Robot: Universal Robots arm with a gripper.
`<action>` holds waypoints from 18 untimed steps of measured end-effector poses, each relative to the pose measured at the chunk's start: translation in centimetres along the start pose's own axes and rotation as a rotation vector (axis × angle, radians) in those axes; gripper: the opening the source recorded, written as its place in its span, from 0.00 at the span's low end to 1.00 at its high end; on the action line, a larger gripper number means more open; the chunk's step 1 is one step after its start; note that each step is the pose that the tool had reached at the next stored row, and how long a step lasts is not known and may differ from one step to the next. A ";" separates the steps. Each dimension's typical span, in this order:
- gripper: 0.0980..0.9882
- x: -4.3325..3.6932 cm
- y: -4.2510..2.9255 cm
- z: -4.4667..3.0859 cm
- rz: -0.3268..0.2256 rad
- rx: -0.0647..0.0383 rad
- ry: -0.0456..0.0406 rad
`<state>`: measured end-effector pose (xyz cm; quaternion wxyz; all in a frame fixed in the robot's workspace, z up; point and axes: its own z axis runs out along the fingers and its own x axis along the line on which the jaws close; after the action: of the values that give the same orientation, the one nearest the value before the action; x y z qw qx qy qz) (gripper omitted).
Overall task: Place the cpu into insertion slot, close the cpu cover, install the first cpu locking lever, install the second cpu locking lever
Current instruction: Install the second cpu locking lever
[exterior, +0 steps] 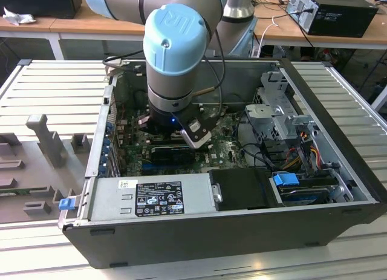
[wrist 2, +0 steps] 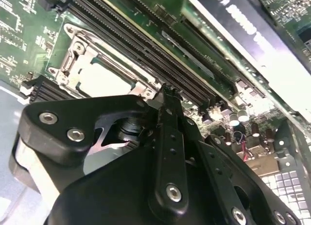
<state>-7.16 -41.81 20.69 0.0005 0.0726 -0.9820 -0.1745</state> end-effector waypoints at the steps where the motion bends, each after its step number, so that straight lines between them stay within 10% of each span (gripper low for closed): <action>1: 0.01 0.07 -0.01 0.12 0.000 0.000 -0.0001; 13: 0.01 0.49 0.45 1.99 -0.001 -0.032 -0.0044; 18: 0.01 0.60 0.99 0.65 -0.001 -0.032 -0.0045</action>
<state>-7.91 -40.76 20.40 -0.0006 0.0727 -0.9790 -0.1905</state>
